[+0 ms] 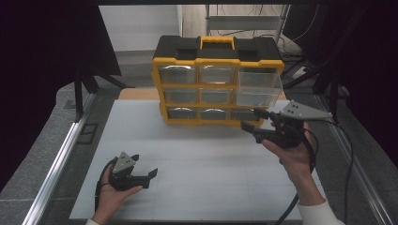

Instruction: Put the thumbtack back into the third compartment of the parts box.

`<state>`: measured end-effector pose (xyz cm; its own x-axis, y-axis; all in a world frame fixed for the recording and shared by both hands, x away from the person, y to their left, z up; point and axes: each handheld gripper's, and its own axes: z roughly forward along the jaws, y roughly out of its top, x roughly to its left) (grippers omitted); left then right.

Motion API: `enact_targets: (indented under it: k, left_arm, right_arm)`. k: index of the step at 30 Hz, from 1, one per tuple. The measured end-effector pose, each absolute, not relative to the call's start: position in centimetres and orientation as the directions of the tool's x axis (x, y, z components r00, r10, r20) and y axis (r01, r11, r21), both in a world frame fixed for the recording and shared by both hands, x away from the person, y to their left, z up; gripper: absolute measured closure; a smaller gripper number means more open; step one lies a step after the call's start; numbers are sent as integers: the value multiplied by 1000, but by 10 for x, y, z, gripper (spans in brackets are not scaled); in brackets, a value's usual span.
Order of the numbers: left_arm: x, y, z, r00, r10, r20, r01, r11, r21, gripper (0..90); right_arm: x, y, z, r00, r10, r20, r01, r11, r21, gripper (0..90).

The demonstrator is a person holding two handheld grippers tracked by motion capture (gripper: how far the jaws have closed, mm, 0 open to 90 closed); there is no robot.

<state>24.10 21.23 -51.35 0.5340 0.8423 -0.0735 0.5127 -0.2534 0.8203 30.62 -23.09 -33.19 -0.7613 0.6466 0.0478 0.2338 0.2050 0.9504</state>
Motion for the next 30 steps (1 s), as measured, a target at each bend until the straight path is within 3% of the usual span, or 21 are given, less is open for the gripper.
enact_targets:
  k: [17,30]
  left_arm:
    - [242,212,-514,536,841,-77,516,-255,818,97]
    - [243,212,-514,533,843,-75,515,-253,819,97]
  right_arm:
    - [287,-267,-463,-690,716,111,442,294,848,332]
    - [287,-271,-484,-689,715,122,449,287,846,321]
